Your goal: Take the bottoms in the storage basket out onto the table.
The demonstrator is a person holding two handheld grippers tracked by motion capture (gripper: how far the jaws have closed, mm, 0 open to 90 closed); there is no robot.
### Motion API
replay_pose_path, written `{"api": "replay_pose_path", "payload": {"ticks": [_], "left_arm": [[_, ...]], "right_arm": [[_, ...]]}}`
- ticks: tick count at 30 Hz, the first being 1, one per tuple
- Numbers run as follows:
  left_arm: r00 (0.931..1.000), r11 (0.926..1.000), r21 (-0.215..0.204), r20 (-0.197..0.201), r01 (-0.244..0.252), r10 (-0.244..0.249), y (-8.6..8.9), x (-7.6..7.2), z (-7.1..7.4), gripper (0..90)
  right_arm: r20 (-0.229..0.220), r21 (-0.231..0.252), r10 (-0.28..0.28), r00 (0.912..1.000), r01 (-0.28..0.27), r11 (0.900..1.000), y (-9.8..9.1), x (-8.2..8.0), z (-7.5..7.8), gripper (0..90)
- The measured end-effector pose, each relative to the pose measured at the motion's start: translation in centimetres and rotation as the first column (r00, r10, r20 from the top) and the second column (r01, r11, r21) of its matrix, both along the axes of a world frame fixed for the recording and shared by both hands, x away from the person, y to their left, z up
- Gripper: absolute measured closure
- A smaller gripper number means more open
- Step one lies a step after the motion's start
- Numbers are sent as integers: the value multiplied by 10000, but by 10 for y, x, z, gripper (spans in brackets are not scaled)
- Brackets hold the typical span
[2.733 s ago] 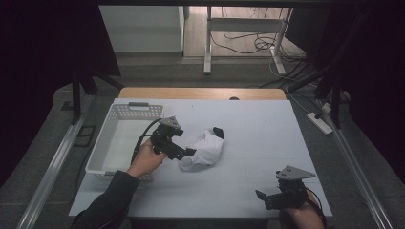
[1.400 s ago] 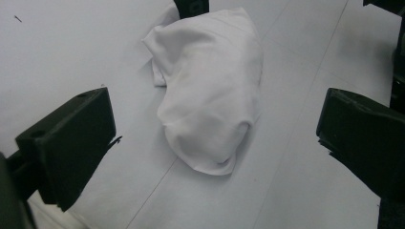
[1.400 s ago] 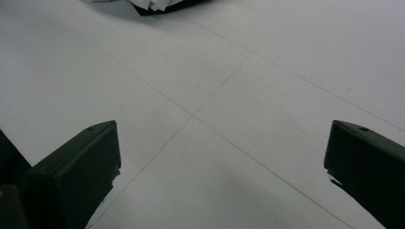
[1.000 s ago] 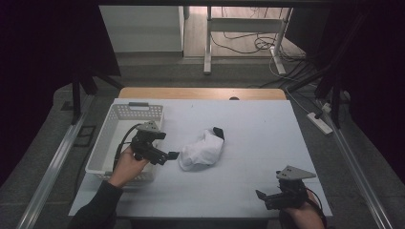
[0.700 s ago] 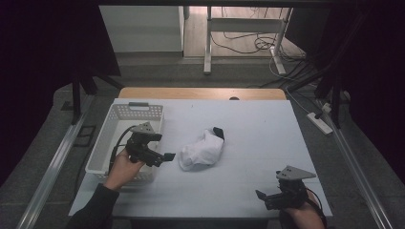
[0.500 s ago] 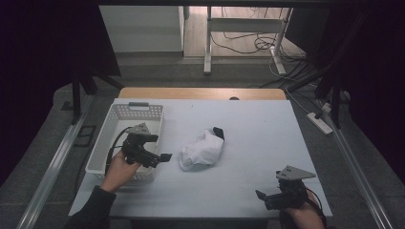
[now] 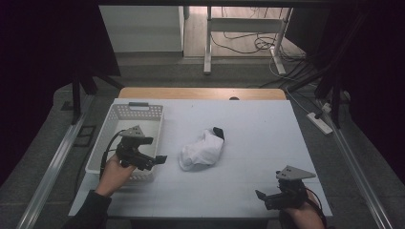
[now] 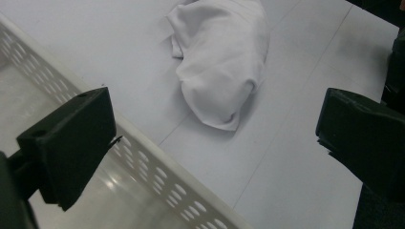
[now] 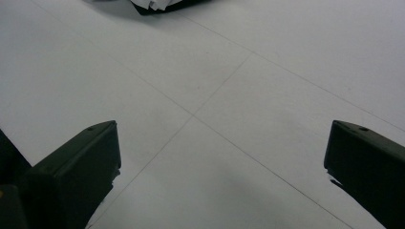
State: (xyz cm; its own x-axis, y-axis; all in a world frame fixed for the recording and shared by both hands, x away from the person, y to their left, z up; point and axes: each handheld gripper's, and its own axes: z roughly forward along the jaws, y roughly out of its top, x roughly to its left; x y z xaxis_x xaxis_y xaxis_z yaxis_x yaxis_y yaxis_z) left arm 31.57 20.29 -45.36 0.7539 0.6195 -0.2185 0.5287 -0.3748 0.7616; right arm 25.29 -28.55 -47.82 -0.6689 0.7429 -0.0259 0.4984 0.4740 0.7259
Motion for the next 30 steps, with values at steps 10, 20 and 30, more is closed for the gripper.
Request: {"api": "replay_pose_path", "payload": {"ticks": [10,20,30], "left_arm": [[9998,9998,-31,19,-205,205,8,-7,-2,7],[9991,9990,-106,10,-424,424,17,-15,-3,7],[9976,9974,-218,36,-692,693,28,-24,-5,7]], "right_arm": [[3,3,9,10000,-9,10000,0,0,0,0],[1,-7,3,10000,-3,10000,0,0,0,0],[-5,-15,-3,10000,3,10000,0,0,0,0]]}}
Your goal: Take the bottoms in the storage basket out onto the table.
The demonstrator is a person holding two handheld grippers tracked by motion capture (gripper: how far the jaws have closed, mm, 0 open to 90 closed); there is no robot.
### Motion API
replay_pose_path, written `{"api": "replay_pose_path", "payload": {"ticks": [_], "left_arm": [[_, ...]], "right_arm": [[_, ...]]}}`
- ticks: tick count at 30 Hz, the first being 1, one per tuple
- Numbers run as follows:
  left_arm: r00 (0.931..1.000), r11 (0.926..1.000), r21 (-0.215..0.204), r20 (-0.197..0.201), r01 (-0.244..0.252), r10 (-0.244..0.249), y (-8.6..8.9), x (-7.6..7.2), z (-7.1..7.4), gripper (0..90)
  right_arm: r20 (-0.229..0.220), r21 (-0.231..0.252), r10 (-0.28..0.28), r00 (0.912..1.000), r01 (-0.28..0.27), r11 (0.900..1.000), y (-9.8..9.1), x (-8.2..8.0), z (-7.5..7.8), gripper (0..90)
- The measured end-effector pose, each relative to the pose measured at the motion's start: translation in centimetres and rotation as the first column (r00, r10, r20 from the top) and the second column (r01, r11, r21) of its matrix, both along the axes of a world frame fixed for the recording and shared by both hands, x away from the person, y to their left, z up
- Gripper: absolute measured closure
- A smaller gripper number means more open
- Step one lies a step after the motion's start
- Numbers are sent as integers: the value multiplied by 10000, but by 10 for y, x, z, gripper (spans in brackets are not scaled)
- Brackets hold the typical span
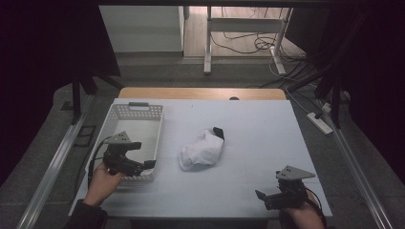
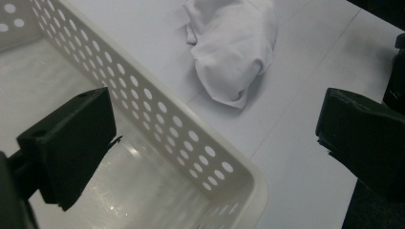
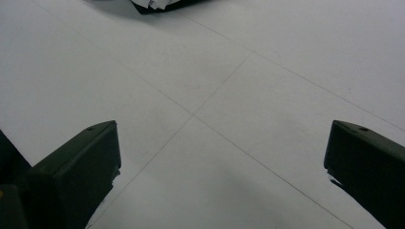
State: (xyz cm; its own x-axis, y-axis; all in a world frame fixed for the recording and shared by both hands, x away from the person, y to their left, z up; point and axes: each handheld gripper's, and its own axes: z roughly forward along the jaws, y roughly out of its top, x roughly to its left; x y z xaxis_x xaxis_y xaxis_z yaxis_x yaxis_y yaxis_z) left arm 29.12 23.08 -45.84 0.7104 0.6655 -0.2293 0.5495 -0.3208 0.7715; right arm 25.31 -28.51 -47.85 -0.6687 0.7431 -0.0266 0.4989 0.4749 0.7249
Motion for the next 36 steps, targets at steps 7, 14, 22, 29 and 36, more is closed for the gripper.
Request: {"api": "replay_pose_path", "payload": {"ticks": [7,14,22,29,36], "left_arm": [[9999,9999,-63,5,-159,159,6,-6,-1,7],[9997,9996,-112,-38,-261,260,10,-12,-3,8],[9992,9992,-126,-40,-389,389,14,-20,-6,8],[9988,9986,-164,-16,-495,495,18,-26,-7,7],[9981,9980,-120,-30,-618,618,20,-33,-9,6]], "right_arm": [[-5,-11,-4,10000,4,10000,0,0,0,0],[-11,-21,-5,10000,4,10000,0,0,0,0],[-12,-25,-5,10000,5,10000,0,0,0,0],[-21,-27,-11,10000,11,10000,0,0,0,0],[-20,-34,-14,10000,14,10000,0,0,0,0]]}}
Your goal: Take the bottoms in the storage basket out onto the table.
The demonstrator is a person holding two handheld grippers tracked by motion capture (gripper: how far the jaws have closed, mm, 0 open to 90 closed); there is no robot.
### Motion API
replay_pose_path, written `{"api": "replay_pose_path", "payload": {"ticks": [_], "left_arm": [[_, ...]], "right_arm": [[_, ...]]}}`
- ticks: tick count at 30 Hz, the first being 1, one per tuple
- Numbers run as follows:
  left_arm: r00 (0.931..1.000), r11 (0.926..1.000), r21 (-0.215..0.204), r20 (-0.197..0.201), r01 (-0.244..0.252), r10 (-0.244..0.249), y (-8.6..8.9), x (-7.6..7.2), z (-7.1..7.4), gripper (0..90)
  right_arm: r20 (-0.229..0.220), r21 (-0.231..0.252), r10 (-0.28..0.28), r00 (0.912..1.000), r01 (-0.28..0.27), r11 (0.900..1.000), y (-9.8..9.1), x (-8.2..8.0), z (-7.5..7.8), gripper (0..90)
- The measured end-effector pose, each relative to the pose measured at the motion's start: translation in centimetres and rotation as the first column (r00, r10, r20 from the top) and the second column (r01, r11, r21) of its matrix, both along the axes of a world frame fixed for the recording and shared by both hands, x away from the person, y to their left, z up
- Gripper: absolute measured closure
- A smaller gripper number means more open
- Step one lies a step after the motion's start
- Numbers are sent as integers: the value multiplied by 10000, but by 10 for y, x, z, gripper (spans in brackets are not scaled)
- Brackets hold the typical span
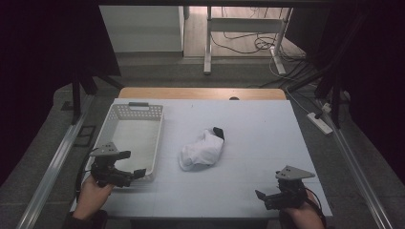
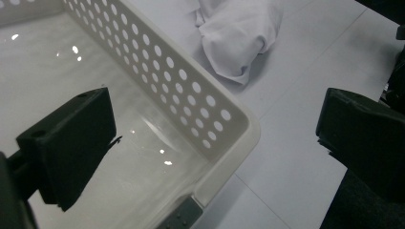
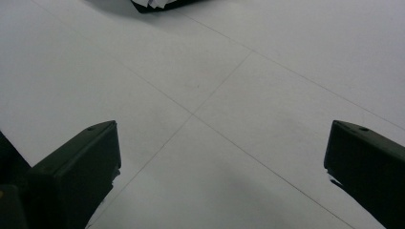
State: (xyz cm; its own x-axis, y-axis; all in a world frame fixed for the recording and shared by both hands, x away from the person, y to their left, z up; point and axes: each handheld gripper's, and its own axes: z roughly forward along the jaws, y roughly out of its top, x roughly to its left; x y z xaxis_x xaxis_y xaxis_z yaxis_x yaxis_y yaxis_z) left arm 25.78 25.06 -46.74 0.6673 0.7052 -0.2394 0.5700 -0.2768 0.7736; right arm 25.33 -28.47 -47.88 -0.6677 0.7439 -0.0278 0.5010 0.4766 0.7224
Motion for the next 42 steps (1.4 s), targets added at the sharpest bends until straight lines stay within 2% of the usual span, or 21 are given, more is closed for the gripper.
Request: {"api": "replay_pose_path", "payload": {"ticks": [20,34,42], "left_arm": [[9992,9992,33,78,-398,398,11,-25,-1,6],[9977,9978,92,-139,-656,658,18,-42,-6,6],[9971,9968,289,-149,-747,751,19,-49,-11,0]], "right_arm": [[-29,23,-97,9999,97,10000,0,0,0,0],[-42,14,-100,9999,100,9999,0,0,0,0],[-36,21,-111,9999,111,9999,0,0,0,0]]}}
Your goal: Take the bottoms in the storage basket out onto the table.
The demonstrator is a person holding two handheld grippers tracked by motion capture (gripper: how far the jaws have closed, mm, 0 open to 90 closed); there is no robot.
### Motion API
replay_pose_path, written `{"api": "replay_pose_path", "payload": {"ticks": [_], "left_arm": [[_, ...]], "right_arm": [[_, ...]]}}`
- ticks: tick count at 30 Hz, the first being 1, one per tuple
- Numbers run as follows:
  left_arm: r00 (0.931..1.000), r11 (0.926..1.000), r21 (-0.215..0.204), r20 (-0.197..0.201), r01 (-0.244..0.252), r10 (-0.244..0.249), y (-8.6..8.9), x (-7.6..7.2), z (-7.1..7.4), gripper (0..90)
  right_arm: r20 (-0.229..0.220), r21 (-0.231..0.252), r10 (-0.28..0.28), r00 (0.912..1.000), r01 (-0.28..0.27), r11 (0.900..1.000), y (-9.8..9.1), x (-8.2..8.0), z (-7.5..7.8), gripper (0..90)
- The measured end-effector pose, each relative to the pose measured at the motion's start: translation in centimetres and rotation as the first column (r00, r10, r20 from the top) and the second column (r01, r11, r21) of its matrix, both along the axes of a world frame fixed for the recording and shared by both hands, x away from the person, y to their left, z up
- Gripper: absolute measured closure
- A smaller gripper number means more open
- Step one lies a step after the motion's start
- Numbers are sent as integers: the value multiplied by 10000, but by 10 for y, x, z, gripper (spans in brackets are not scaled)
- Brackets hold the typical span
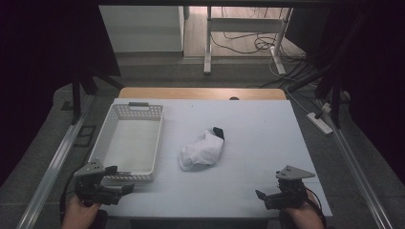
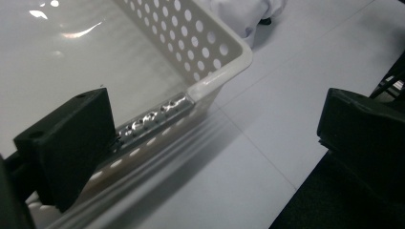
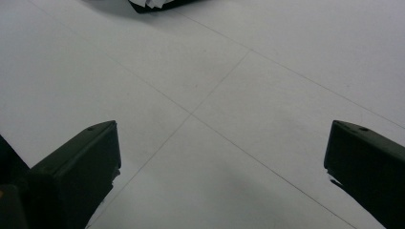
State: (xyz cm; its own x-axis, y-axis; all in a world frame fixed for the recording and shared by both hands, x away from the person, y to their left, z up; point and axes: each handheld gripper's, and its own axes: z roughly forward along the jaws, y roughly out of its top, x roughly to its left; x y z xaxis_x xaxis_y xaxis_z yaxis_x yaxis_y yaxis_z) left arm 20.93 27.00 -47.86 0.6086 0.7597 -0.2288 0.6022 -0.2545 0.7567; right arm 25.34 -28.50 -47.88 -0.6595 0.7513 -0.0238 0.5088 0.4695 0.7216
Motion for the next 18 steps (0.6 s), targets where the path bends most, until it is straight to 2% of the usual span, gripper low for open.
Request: {"api": "replay_pose_path", "payload": {"ticks": [6,18], "left_arm": [[9994,9997,-80,233,-242,243,6,-7,-3,0],[9978,9979,46,172,-646,646,17,-19,-12,1]], "right_arm": [[17,0,5,10000,-5,10000,0,0,0,0],[31,-1,-3,10000,3,10000,0,0,0,0]]}}
